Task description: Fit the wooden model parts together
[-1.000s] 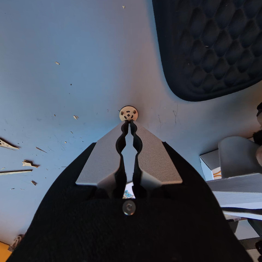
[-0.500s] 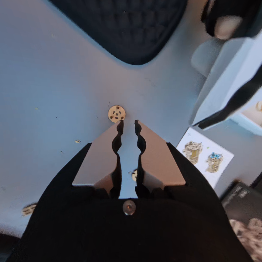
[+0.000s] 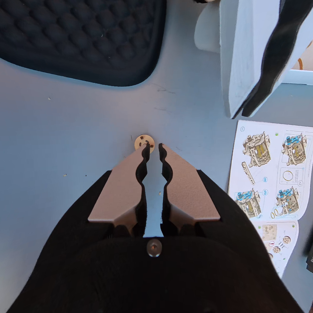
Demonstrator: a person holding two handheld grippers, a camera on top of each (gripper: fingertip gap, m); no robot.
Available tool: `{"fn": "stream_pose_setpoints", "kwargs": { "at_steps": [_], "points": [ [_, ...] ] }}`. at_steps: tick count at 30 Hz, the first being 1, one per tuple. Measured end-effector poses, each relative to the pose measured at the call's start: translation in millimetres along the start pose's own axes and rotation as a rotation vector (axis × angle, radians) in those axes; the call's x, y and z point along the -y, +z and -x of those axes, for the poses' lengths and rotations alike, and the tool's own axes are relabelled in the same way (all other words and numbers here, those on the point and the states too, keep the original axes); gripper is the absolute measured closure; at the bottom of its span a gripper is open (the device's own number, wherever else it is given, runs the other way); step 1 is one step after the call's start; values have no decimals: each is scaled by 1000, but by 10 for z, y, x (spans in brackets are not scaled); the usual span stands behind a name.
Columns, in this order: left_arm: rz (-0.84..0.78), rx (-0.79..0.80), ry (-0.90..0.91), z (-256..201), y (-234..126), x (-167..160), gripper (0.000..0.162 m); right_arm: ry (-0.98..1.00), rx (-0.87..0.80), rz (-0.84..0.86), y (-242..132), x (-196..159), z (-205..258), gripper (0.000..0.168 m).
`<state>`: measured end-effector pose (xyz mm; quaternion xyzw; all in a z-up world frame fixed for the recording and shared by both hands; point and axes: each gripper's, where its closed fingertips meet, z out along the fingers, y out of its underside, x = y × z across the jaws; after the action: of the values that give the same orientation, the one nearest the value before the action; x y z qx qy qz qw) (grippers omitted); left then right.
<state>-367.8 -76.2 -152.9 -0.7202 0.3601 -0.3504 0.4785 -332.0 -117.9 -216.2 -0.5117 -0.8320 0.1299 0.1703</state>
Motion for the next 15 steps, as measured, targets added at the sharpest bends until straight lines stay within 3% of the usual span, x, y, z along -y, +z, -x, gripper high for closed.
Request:
{"fn": "stream_pose_setpoints", "kwargs": {
  "at_steps": [15],
  "points": [
    [1,-3,2,-10,4,5,149,-48,0,69,71,-52,25,167]
  ]
}}
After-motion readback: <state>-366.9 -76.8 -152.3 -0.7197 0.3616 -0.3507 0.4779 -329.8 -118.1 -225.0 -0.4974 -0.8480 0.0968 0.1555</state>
